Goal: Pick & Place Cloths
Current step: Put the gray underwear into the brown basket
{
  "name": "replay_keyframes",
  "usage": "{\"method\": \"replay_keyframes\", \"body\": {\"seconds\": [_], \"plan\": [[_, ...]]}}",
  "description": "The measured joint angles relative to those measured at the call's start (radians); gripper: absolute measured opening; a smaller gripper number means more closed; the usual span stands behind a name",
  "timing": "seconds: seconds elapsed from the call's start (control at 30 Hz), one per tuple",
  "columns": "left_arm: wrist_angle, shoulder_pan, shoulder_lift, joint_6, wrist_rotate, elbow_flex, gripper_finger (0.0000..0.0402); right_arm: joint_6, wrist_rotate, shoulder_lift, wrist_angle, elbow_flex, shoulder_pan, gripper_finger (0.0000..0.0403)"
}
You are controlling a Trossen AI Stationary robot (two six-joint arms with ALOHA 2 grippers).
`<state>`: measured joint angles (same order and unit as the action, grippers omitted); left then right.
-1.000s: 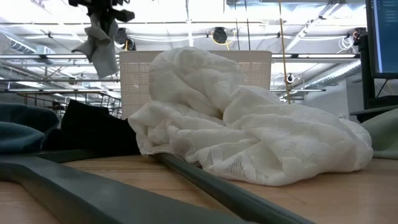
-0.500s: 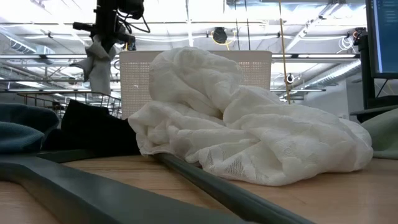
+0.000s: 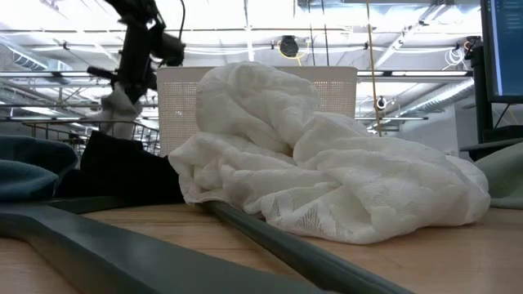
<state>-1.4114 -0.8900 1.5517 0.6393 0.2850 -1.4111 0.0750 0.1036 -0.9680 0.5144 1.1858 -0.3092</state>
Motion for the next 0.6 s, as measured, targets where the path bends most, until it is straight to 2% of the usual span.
{"method": "replay_keyframes", "body": {"seconds": [0.23, 0.6], "plan": [[0.028, -0.045, 0.000, 0.009, -0.059, 0.119, 0.0017, 0.000, 0.000, 0.000, 0.000, 0.000, 0.000, 0.0141], [0.100, -0.054, 0.000, -0.029, -0.087, 0.131, 0.0020, 0.000, 0.000, 0.000, -0.001, 0.000, 0.000, 0.0141]]}}
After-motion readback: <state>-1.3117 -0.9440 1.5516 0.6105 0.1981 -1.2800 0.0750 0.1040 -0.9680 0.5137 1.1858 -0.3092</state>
